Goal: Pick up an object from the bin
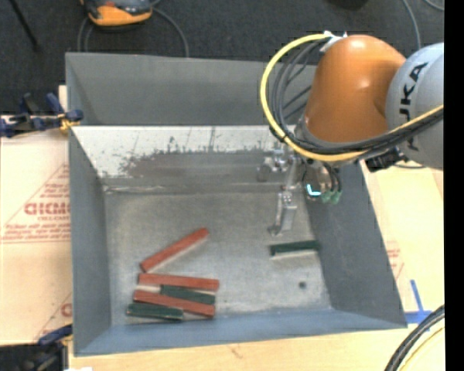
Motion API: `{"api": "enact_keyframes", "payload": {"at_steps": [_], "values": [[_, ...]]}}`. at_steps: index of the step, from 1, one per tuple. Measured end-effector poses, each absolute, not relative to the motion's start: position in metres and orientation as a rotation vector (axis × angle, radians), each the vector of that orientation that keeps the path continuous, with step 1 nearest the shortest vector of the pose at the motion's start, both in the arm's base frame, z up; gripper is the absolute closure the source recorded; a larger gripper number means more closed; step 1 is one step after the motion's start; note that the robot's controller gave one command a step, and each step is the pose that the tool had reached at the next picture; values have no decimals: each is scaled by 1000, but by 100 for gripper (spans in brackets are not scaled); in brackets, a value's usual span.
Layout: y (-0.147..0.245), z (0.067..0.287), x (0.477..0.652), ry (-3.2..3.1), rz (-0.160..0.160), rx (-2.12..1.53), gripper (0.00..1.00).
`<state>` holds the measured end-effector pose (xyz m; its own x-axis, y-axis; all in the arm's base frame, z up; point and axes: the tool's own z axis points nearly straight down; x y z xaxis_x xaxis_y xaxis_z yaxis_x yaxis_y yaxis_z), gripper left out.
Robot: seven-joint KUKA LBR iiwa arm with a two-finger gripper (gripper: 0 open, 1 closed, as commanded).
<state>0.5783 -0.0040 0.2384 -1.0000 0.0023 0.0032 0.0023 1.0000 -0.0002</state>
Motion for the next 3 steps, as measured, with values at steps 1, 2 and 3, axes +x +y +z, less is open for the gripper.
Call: {"api": "enact_keyframes", "payload": {"at_steps": [1,2,3], "values": [[-4,243,580,-3147,0,-4,0],[-38,174,569,-3148,-1,-112,0],[-93,160,567,-3137,2,245,0]]}}
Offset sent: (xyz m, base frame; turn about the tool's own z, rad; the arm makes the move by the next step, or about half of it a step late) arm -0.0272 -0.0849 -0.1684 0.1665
